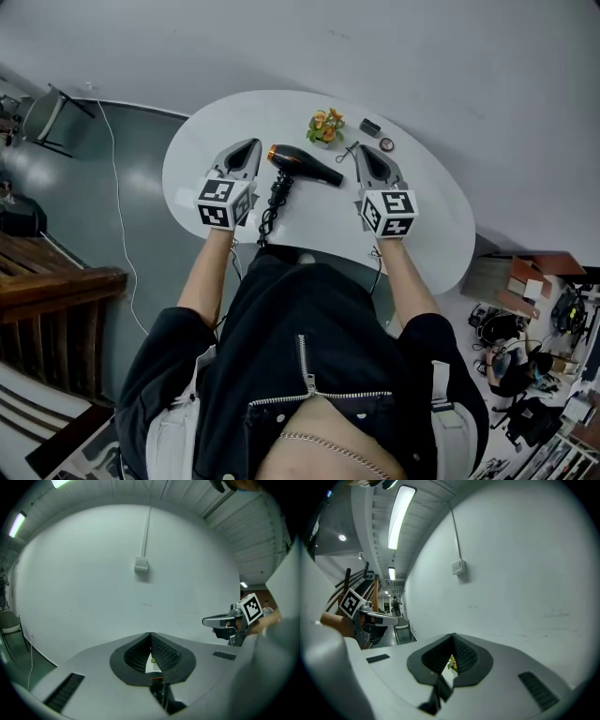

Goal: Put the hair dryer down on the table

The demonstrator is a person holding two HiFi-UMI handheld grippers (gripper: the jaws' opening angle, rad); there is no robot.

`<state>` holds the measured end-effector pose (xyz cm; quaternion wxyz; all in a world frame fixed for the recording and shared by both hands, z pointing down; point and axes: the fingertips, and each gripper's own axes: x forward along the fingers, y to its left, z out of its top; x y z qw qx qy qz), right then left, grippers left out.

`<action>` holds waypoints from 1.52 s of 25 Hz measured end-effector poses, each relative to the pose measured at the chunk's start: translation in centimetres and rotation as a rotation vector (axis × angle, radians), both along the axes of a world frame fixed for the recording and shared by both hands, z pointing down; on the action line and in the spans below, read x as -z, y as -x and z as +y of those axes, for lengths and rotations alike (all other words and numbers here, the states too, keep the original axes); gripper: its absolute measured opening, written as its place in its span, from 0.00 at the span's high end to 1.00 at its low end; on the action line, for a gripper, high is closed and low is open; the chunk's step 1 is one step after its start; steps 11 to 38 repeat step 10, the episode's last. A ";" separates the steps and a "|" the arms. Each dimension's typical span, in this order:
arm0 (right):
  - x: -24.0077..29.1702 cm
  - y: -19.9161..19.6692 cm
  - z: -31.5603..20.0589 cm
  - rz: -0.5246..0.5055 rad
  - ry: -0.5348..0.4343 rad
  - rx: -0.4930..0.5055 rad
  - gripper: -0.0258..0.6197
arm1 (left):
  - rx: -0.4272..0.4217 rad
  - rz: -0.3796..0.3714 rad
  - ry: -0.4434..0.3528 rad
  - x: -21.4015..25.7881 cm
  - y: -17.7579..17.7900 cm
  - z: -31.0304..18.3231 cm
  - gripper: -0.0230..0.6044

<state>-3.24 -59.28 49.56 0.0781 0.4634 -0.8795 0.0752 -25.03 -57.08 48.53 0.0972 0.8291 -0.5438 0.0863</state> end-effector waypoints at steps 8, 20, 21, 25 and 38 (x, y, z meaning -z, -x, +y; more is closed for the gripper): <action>-0.4 0.4 0.3 0.005 0.014 0.007 0.96 | 0.007 0.028 0.028 -1.0 0.4 0.4 0.93; -0.6 0.4 0.2 0.008 0.018 0.010 0.96 | 0.009 0.035 0.032 -1.1 0.4 0.3 0.93; -0.6 0.4 0.2 0.008 0.018 0.010 0.96 | 0.009 0.035 0.032 -1.1 0.4 0.3 0.93; -0.6 0.4 0.2 0.008 0.018 0.010 0.96 | 0.009 0.035 0.032 -1.1 0.4 0.3 0.93; -0.6 0.4 0.2 0.008 0.018 0.010 0.96 | 0.009 0.035 0.032 -1.1 0.4 0.3 0.93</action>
